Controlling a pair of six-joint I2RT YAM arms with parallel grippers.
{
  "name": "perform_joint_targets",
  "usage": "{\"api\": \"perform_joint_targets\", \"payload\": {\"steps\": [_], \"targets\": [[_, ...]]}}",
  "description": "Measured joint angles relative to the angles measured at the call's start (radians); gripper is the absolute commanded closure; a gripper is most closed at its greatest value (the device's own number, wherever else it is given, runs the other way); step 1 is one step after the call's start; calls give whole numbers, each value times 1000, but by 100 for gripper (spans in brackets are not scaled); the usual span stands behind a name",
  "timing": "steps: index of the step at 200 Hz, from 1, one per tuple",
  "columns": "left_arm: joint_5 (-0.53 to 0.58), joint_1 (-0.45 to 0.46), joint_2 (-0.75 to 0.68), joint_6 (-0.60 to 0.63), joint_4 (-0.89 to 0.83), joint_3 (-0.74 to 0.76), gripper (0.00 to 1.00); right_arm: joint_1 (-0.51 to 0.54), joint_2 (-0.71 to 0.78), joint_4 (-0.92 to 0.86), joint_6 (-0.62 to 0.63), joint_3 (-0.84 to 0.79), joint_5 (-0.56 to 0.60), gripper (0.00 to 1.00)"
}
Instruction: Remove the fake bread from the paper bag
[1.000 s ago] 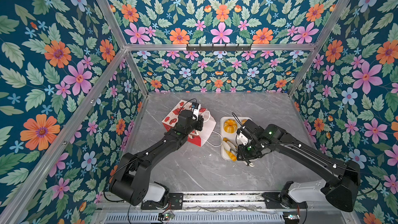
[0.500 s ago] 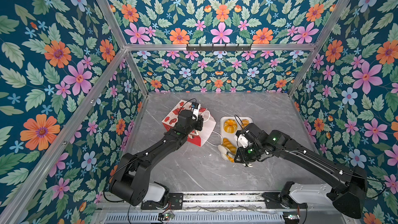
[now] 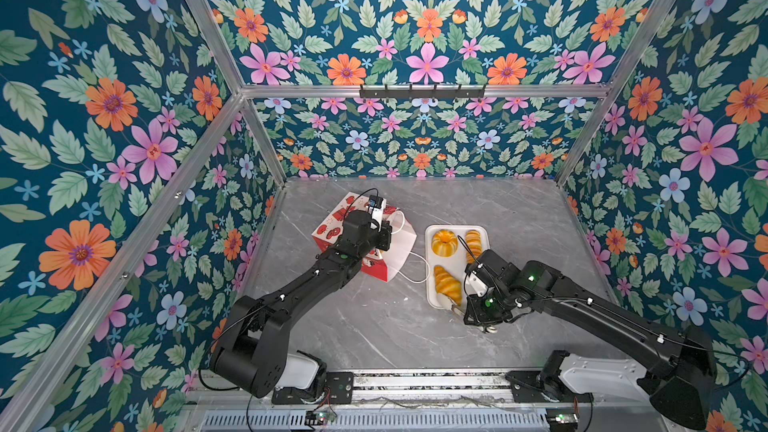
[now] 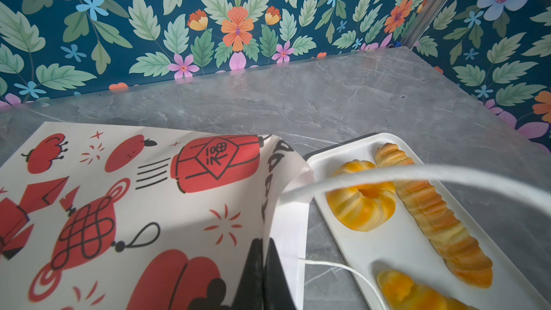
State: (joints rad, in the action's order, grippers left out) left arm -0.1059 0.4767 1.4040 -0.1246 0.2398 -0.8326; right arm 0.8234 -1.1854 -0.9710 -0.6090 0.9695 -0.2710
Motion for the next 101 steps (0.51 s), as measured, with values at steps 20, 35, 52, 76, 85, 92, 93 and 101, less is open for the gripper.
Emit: {"api": "perform_joint_targets", "payload": {"steps": [20, 35, 52, 76, 85, 92, 93, 101], "targets": [[0, 0, -2, 0, -8, 0, 100, -2, -11, -6, 8, 0, 29, 75], [0, -1, -6, 0, -11, 0, 100, -3, -16, -9, 13, 5, 47, 76], [-2, -1, -8, 0, -13, 0, 100, -5, -7, -2, 22, 12, 54, 75], [-4, -1, -11, 0, -19, -1, 100, -7, 29, 34, 42, 18, 50, 76], [-4, -1, -15, 0, -24, -3, 100, -6, 39, 48, 47, 19, 45, 76], [-4, -1, -18, 1, -27, -5, 100, -6, 47, 60, 53, 20, 43, 76], [-4, -1, -19, 1, -28, -6, 100, -6, 48, 61, 55, 21, 43, 76], [-4, -1, -22, 1, -32, -10, 100, -6, 52, 68, 63, 22, 44, 77]]}}
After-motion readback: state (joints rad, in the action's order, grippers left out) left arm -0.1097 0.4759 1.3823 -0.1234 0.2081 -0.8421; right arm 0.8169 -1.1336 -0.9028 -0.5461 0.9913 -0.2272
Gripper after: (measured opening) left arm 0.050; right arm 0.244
